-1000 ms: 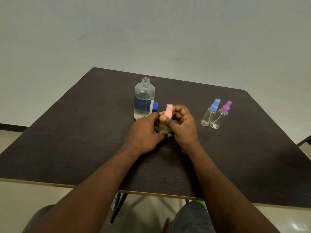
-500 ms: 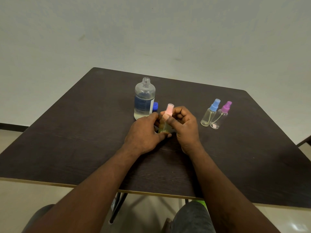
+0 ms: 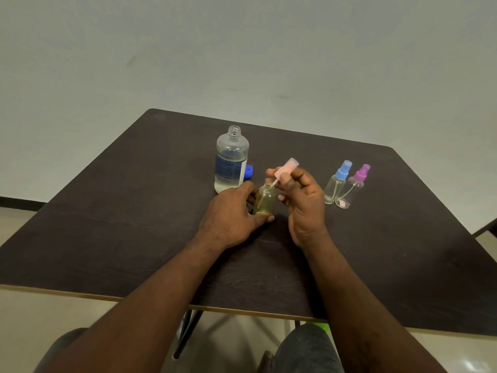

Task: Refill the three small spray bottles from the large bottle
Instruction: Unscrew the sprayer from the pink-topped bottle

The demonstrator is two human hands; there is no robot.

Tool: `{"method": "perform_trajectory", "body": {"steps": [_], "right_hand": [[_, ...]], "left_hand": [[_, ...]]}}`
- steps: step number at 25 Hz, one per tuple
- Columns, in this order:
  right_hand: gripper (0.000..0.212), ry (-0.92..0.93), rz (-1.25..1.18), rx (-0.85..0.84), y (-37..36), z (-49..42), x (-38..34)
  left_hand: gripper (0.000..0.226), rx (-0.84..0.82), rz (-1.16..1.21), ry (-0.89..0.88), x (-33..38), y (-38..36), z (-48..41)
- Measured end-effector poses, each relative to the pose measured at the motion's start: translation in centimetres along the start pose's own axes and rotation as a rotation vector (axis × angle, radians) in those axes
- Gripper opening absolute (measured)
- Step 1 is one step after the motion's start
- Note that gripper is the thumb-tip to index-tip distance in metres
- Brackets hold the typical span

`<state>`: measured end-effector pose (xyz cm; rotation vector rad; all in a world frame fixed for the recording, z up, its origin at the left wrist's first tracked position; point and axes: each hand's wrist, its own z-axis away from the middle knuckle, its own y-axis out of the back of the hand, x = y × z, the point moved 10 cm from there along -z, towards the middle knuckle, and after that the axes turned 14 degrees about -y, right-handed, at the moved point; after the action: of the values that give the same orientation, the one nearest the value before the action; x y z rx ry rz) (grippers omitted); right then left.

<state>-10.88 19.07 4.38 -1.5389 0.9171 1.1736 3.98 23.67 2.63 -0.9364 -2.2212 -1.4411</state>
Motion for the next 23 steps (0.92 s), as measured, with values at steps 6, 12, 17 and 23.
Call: {"method": "perform_trajectory", "body": {"steps": [6, 12, 17, 23], "right_hand": [[0.01, -0.088, -0.538, 0.096, 3.7, -0.8, 0.3], [0.024, 0.116, 0.081, 0.397, 5.0, -0.4, -1.7], [0.022, 0.235, 0.941, 0.392, 0.9, -3.4, -2.9], [0.033, 0.038, 1.994, 0.121, -4.6, -11.9, -3.5]], "left_hand": [[0.043, 0.036, -0.025, 0.024, -0.1, 0.5, 0.2], [0.036, 0.073, -0.038, 0.098, -0.9, 0.8, 0.3], [0.041, 0.083, -0.138, 0.105, -0.7, 1.1, 0.3], [0.047, 0.036, -0.147, 0.116, -0.7, 0.7, 0.3]]}}
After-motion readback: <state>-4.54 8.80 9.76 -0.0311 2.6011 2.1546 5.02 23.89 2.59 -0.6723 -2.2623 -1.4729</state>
